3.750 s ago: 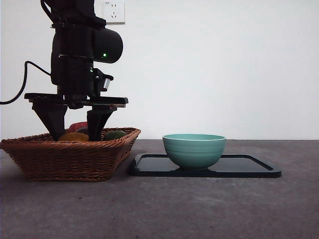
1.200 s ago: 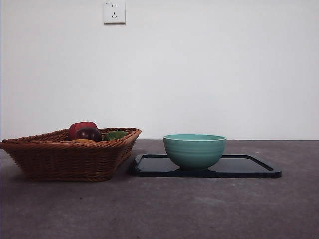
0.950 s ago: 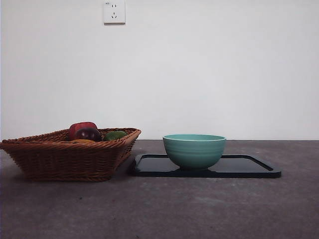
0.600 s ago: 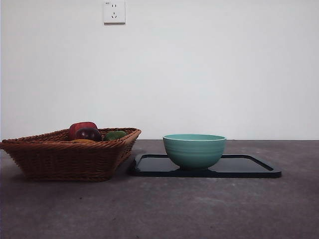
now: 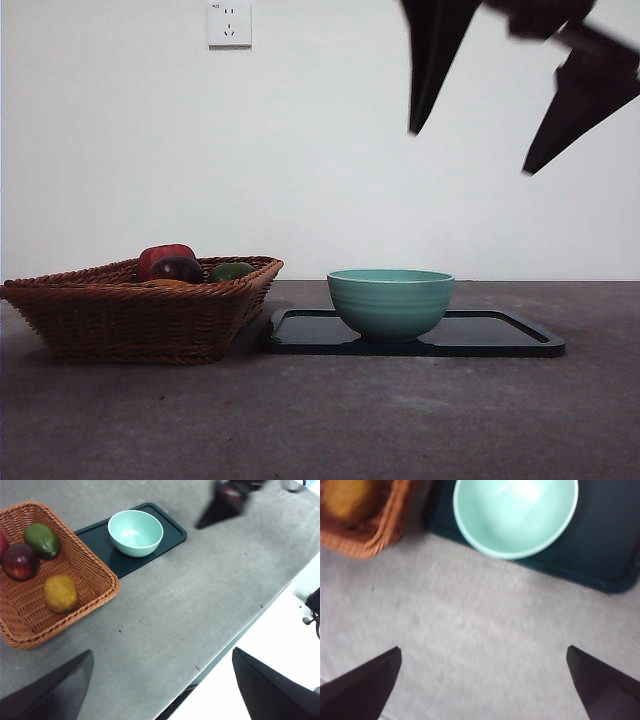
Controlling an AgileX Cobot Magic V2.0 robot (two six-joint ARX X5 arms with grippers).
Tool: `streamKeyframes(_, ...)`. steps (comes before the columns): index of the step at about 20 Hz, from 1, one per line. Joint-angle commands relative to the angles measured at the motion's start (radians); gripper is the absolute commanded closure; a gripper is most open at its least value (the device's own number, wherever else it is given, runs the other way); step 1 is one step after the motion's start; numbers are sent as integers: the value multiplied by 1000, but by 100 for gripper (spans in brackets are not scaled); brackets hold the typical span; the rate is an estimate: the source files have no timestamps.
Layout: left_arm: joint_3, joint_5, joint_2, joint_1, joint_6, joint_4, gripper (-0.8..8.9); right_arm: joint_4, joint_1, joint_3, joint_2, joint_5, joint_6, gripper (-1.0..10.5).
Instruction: Pick up the wifruite, put it on the bowl, pick up the plate, put it on desk
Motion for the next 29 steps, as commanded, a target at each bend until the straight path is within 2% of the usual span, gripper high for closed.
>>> streamKeyframes(1, 13, 6, -2, -6, 13, 13, 376, -4, -40, 101, 124, -24, -19, 396)
streamKeyframes(7, 13, 6, -2, -6, 13, 13, 376, -80, -114, 355, 435, 9, -100, 396)
streamKeyframes(14, 13, 6, -2, -6, 13, 13, 376, -78, -177, 478, 662, 7, -102, 397)
streamKeyframes(18, 13, 6, -2, -6, 13, 13, 376, -64, -196, 478, 710, -3, -103, 545)
streamKeyframes(23, 13, 6, -2, -6, 13, 14, 376, -34, -194, 478, 710, -14, -121, 914)
streamKeyframes(27, 13, 6, -2, -6, 13, 15, 376, -35, -191, 486, 706, -31, -130, 936)
streamKeyframes(29, 13, 6, -2, -6, 13, 15, 376, -83, -192, 515, 679, -31, -162, 936)
